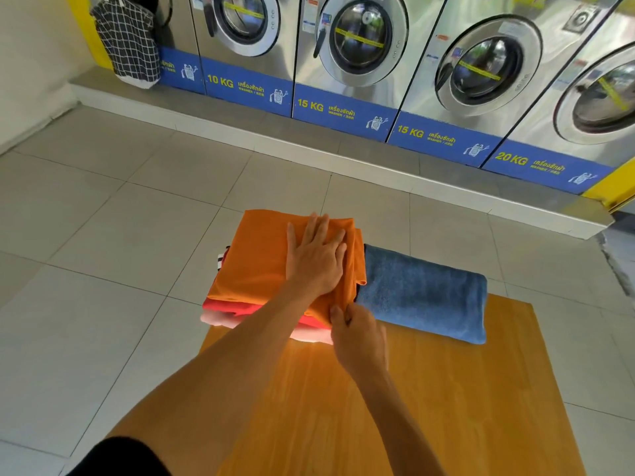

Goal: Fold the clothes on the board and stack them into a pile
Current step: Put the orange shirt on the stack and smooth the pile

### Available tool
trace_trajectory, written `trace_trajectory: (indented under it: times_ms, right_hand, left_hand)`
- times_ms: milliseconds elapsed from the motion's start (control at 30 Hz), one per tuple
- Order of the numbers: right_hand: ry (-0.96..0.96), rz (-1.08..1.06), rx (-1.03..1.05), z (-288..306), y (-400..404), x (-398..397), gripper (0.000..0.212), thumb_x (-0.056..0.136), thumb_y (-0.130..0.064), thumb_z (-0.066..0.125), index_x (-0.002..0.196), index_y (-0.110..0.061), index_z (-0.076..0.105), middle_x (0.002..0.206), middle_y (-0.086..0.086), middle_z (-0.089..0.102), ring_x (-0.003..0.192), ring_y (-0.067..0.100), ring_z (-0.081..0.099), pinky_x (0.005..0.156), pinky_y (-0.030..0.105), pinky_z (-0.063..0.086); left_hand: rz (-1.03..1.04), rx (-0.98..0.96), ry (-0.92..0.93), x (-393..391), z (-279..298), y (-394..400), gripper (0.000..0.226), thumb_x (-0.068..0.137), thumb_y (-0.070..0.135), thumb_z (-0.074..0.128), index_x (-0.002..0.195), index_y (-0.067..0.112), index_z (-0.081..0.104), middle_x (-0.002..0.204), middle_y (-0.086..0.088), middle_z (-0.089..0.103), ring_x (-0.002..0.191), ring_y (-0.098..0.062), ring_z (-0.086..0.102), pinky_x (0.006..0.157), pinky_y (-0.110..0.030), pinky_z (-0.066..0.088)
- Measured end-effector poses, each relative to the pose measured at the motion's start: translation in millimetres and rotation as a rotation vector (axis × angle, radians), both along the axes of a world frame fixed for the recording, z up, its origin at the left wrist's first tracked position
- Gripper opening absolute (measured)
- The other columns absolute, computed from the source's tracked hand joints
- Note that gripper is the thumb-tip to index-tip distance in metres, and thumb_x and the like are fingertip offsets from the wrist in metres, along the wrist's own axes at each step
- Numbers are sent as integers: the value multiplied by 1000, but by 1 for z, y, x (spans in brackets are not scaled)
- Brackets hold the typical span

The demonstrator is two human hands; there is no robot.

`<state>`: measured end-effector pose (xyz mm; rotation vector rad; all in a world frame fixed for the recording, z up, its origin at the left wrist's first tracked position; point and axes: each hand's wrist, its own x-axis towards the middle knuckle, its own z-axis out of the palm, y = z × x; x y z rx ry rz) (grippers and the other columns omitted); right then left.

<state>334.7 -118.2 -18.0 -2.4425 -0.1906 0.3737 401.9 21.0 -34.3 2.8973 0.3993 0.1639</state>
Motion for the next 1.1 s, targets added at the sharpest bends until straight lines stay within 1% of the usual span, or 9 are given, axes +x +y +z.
trace_trajectory:
  times_ms: [100, 167, 300, 400, 467, 733, 833, 967, 1100]
  right_hand:
    - [125, 71, -39, 0, -6, 6, 37, 100, -36, 44, 83, -12, 65, 76, 7, 72, 70, 26, 70, 71, 45, 60]
    - [144, 40, -26, 6, -8, 28, 44, 95, -40, 45, 69, -9, 62, 65, 3, 69, 57, 22, 65, 62, 36, 59]
    - [-99, -193, -6, 22, 9, 88, 47, 87, -60, 42, 61, -22, 46, 50, -8, 47, 44, 11, 44, 43, 28, 37]
    - [-122, -129, -9, 25, 37, 126, 43, 93, -58, 42, 99, -22, 65, 89, -2, 68, 77, 18, 64, 66, 38, 54]
    - [-108, -61, -83, 20, 49, 147, 44, 97, -52, 43, 114, -18, 64, 108, 3, 69, 88, 22, 62, 76, 38, 52]
    - [-33, -128, -320, 3, 56, 188, 27, 97, -37, 56, 91, -12, 67, 86, 6, 66, 77, 25, 62, 64, 33, 50]
    - [-108, -73, -376, 13, 65, 184, 19, 98, -29, 56, 96, -12, 66, 95, 8, 69, 81, 24, 63, 68, 34, 53]
    - [-399, 32, -100, 26, 63, 157, 24, 100, -13, 48, 116, -18, 66, 121, 5, 67, 109, 25, 61, 93, 41, 51]
    - [-204, 230, 32, 3, 50, 114, 38, 108, -27, 33, 140, -23, 52, 143, 4, 56, 131, 25, 53, 110, 37, 40]
  left_hand:
    - [8, 12, -3, -3, -3, -4, 58, 100, 49, 7, 154, 32, 18, 165, -1, 4, 151, -23, -8, 116, -59, -7]
    - [11, -3, 7, -3, -3, -3, 59, 100, 49, 5, 155, 30, 15, 165, -1, 3, 151, -22, -9, 116, -58, -8]
    - [1, 7, 25, -3, -4, 0, 61, 100, 48, 8, 155, 24, 13, 165, 0, 3, 151, -22, -8, 117, -57, -4]
    - [-10, -6, -6, -6, -3, 2, 60, 100, 47, 8, 155, 23, 15, 164, 0, 5, 151, -20, -6, 117, -56, -3]
    - [-9, -14, -28, -8, -3, 2, 60, 101, 47, 9, 155, 24, 17, 164, 1, 6, 151, -19, -6, 117, -56, -3]
    - [-39, -36, -48, -11, -1, 2, 60, 101, 47, 13, 154, 21, 19, 164, 1, 8, 151, -20, -6, 117, -55, -9]
    - [-18, -41, -62, -13, -1, 3, 59, 101, 45, 13, 154, 20, 18, 164, 1, 11, 151, -19, -4, 118, -55, -7]
    - [13, -81, -80, -10, -1, 1, 59, 102, 44, 17, 155, 19, 14, 163, 0, 13, 151, -18, -3, 119, -52, -10]
    - [7, -139, -91, -14, -1, 2, 64, 99, 49, 33, 155, 22, 14, 163, 3, 11, 151, -15, -3, 118, -45, -17]
